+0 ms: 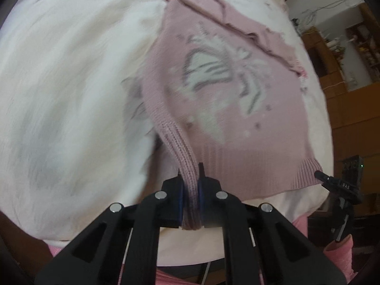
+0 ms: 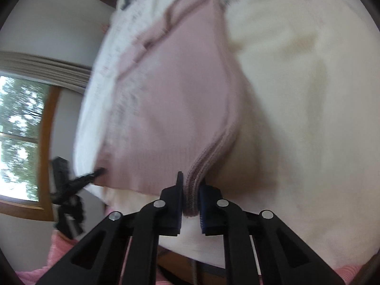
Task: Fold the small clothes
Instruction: 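Grasp the hem with both tools and fold it up toward the collar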
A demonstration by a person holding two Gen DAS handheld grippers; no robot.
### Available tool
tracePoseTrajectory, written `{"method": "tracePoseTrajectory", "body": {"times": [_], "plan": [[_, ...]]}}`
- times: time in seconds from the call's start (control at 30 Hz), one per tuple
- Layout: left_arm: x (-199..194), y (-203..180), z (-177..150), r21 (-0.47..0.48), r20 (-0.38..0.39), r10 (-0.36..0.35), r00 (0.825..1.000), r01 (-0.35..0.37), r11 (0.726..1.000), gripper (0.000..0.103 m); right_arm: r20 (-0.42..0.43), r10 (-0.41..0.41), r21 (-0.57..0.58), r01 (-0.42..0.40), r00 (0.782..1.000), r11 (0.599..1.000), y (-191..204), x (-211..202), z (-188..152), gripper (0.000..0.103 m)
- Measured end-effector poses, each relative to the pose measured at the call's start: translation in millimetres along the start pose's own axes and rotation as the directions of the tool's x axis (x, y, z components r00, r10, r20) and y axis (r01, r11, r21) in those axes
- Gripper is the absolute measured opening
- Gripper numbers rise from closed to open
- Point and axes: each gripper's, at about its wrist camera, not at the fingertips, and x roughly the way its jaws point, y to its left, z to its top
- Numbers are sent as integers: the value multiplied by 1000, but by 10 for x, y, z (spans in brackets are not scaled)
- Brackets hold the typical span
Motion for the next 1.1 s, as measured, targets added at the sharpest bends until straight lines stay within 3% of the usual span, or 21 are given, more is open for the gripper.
{"method": "tracePoseTrajectory", "body": {"times": [0.2,0.5,0.9,1.1], "plan": [[-209,-119,286,-12,84,-80,993,81,997,8,76,126,17,-128,989,992,165,-306,378,11],[-248,1,1021,-129,187,-70,980,95,987,8,117,136,74,-146,984,987,153,-362,1124,11],[269,264,1723,-219,144,-7,990,39,975,8,80,108,213,-123,991,969,-208,113,1911,11],[393,389,1849,-267,104,-47,993,73,961,12,33,72,239,-78,997,968,-342,306,2091,17]]}}
